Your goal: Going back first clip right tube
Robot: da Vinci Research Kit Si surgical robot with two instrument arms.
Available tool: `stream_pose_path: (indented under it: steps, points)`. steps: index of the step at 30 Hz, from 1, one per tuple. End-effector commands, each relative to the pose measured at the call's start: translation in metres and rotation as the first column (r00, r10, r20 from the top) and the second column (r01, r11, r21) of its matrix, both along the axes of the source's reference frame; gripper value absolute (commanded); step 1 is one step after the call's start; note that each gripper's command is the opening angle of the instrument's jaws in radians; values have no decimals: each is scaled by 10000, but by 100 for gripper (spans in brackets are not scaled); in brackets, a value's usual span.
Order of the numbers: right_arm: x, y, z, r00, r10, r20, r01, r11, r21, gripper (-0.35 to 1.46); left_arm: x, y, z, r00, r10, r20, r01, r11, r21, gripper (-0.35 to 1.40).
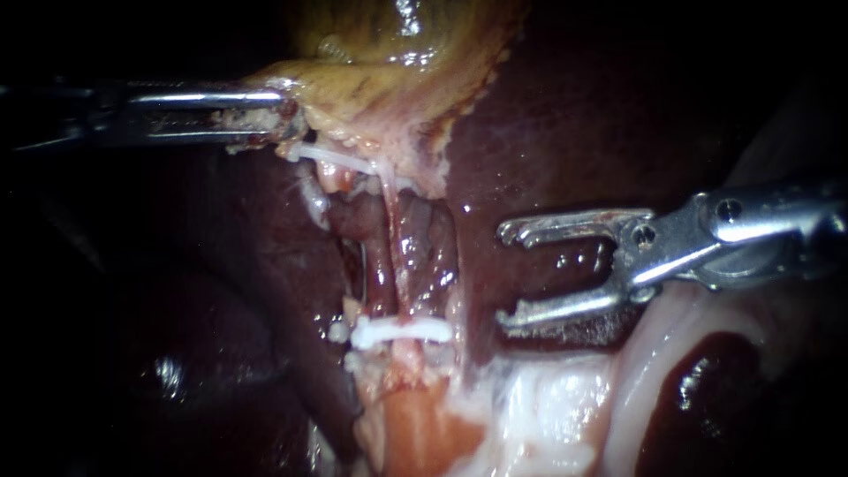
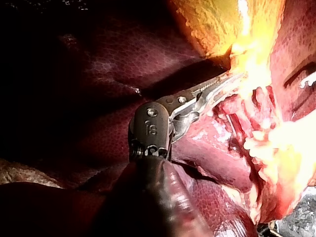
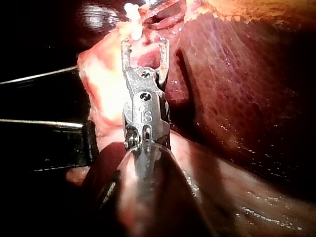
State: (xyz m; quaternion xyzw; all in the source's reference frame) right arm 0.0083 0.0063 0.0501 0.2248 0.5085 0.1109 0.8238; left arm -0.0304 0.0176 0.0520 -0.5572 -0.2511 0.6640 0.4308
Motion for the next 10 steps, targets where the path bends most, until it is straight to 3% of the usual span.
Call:
stream_pose_path:
  steps: [1,10]
  points:
    - [0,0,0,10000,0,0,0,10000,1,49,0,0,0,10000,-4,-7,4,10000,0,-35]
    - [0,0,0,10000,1,1,-1,10000,1,49,0,0,0,10000,-4,-7,4,10000,0,-35]
